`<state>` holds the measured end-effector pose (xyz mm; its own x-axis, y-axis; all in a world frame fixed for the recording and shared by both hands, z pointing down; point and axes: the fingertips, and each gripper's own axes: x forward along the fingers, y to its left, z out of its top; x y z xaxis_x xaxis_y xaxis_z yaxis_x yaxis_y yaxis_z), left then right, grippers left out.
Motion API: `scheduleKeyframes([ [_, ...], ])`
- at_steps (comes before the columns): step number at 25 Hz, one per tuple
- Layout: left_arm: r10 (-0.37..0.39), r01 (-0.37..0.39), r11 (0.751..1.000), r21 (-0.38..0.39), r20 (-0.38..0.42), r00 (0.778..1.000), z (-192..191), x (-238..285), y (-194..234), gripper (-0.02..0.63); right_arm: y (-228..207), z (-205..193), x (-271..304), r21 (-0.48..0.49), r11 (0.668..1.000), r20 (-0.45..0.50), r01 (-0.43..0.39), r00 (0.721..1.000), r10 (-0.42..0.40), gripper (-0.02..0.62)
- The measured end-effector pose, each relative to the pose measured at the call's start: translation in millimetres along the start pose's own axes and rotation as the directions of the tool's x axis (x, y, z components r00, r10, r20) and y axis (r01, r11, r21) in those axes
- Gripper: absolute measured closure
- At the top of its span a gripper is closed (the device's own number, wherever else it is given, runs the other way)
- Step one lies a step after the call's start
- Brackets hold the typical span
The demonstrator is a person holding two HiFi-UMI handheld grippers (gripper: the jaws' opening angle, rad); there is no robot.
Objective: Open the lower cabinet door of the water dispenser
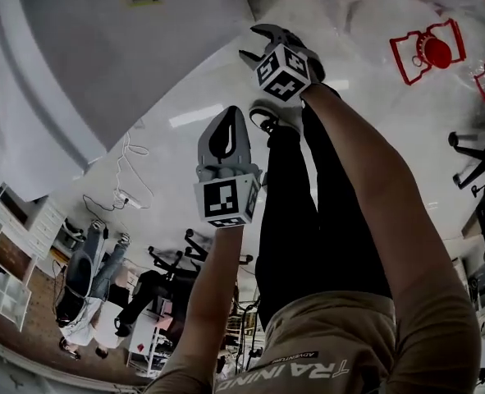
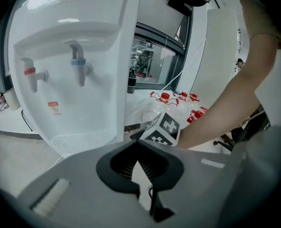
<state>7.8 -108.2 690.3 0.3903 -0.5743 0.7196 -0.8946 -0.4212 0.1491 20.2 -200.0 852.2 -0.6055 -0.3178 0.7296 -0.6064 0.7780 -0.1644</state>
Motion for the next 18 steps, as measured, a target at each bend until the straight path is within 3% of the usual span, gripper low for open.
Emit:
scheduleKeyframes([
  [4,-0.023,0.023,1.0,0.002,0.001,1.0,-13.1,8.2,2.6,0.615,-10.5,1.2,23.1,0.046,0.999,0.002,0.017,1.0,-0.017,0.38],
  [9,-0.013,0.012,0.999,-0.047,-0.027,1.0,-28.1,8.7,7.0,0.615,-9.9,3.4,50.3,-0.033,0.999,-0.02,0.019,1.0,-0.019,0.377],
  [18,-0.011,0.011,0.999,-0.043,-0.009,1.0,-42.7,7.4,23.9,0.615,-9.1,4.8,56.3,0.039,0.997,-0.026,0.068,0.997,-0.067,0.37],
])
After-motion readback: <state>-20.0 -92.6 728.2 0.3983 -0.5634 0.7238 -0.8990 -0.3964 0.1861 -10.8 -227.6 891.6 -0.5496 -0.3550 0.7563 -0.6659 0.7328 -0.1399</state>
